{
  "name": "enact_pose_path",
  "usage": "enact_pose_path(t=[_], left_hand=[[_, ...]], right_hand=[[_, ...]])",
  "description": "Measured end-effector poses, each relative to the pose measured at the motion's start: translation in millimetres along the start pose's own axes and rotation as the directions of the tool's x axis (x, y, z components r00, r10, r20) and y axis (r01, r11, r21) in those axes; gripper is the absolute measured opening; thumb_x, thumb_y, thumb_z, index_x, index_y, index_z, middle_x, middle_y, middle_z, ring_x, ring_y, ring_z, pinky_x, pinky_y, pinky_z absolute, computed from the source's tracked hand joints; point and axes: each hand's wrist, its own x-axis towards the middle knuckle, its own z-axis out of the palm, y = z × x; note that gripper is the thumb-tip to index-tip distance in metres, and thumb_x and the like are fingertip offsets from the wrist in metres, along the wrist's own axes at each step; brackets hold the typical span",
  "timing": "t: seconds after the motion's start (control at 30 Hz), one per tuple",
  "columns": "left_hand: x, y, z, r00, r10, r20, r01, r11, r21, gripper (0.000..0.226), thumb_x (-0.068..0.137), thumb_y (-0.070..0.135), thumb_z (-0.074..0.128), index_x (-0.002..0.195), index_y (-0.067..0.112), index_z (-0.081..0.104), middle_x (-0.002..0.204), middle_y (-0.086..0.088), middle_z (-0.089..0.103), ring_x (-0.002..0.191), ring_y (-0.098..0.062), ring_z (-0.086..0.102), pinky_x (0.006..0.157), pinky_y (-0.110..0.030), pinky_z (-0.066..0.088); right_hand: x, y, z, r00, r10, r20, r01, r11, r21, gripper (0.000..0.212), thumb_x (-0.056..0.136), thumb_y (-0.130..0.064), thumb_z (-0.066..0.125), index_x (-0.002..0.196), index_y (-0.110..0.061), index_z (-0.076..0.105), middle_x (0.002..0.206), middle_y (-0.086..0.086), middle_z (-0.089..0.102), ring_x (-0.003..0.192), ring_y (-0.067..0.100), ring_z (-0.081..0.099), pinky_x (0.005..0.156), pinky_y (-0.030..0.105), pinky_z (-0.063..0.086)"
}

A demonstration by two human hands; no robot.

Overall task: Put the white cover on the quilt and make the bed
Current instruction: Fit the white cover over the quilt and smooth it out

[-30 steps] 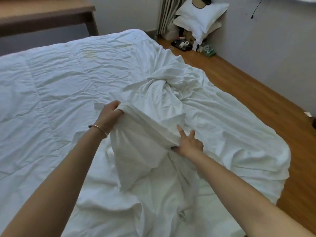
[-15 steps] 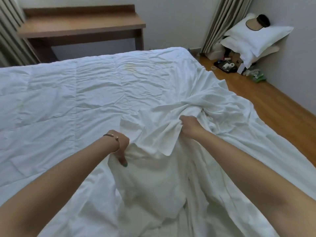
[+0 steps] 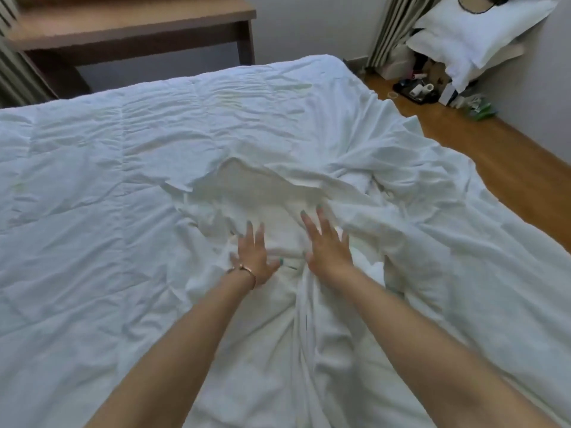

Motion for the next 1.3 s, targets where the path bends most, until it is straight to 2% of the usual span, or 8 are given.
enact_pose_path(t=[0.1,0.17,0.23,0.4,0.5,0.77,1.0,1.3], left_hand=[[-78.5,6.2,79.2,0.991,0.132,0.020,-0.131,0.991,-0.031,0.067,0.094,0.063,0.025,0.153,0.031,0.016,0.162,0.006,0.003,0.149,-0.017,0.003,0.117,-0.050,0.006],[-128.5,15.4,116.2,0.958,0.267,0.106,-0.261,0.963,-0.063,0.085,0.079,0.083,0.008,0.151,0.037,0.019,0.158,0.015,-0.003,0.149,-0.013,-0.001,0.118,-0.049,0.002],[-171.9,20.0,147.0,0.912,0.294,0.288,-0.302,0.953,-0.016,0.086,0.075,0.083,0.027,0.149,0.048,0.001,0.155,0.016,-0.018,0.147,-0.014,-0.016,0.117,-0.055,0.002],[-244.1,8.8,182.9,0.892,0.105,0.439,-0.196,0.966,0.168,0.101,0.082,0.051,0.050,0.119,0.058,-0.043,0.155,0.011,-0.031,0.141,-0.009,-0.028,0.116,-0.055,-0.001],[-263.3,12.4,180.3,0.882,0.060,0.468,-0.147,0.977,0.152,0.097,0.084,0.053,0.053,0.142,0.050,-0.024,0.159,0.007,-0.024,0.147,-0.015,-0.018,0.117,-0.055,0.004],[-359.3,6.6,195.0,0.787,0.023,0.616,-0.259,0.919,0.297,0.088,0.078,0.052,0.061,0.150,0.047,0.010,0.158,0.009,-0.024,0.146,-0.025,-0.021,0.114,-0.048,0.027],[-358.0,65.9,179.6,0.794,-0.056,0.605,-0.238,0.888,0.394,0.055,0.085,0.051,0.046,0.136,0.029,0.047,0.140,0.001,0.030,0.124,-0.025,0.046,0.099,-0.041,0.039],[-287.0,144.6,193.8,0.861,-0.109,0.497,-0.099,0.923,0.373,0.058,0.091,0.048,0.044,0.143,0.023,0.038,0.151,0.000,0.028,0.128,-0.024,0.046,0.097,-0.038,0.044]], right_hand=[[-77.9,28.4,60.8,0.998,0.005,0.058,0.000,0.996,-0.088,0.060,0.099,-0.037,0.038,0.154,-0.028,0.017,0.164,0.002,0.003,0.150,0.025,0.010,0.116,0.052,0.008],[-123.9,50.2,82.6,0.993,0.063,0.103,-0.060,0.998,-0.036,0.058,0.092,-0.040,0.036,0.149,-0.030,0.030,0.155,0.003,0.034,0.138,0.030,0.035,0.108,0.050,0.027],[-172.1,72.6,100.4,0.973,0.170,0.156,-0.167,0.986,-0.031,0.058,0.090,-0.039,0.033,0.147,-0.030,0.033,0.149,0.002,0.045,0.131,0.028,0.048,0.099,0.052,0.043],[-290.1,102.7,127.0,0.850,0.360,0.384,-0.353,0.931,-0.092,0.064,0.089,-0.046,0.025,0.152,-0.035,0.020,0.157,-0.004,0.032,0.141,0.023,0.030,0.098,0.055,0.043],[-329.4,106.2,123.0,0.778,0.351,0.521,-0.352,0.930,-0.101,0.058,0.103,-0.041,0.020,0.152,-0.043,-0.010,0.162,-0.009,-0.017,0.150,0.019,-0.010,0.118,0.050,0.007],[-419.6,82.8,94.9,0.597,0.334,0.730,-0.516,0.856,0.030,0.065,0.102,-0.039,0.039,0.156,-0.032,0.004,0.164,-0.004,-0.007,0.151,0.022,0.000,0.121,0.047,0.011],[-451.8,122.5,67.1,0.666,0.430,0.609,-0.652,0.732,0.197,0.068,0.102,-0.030,0.043,0.157,-0.029,0.002,0.164,-0.003,-0.005,0.151,0.020,0.006,0.121,0.039,0.017],[-368.3,241.2,31.0,0.722,0.434,0.539,-0.635,0.725,0.267,0.070,0.100,-0.030,0.045,0.157,-0.019,0.006,0.164,0.003,0.003,0.149,0.025,0.015,0.120,0.037,0.019]])
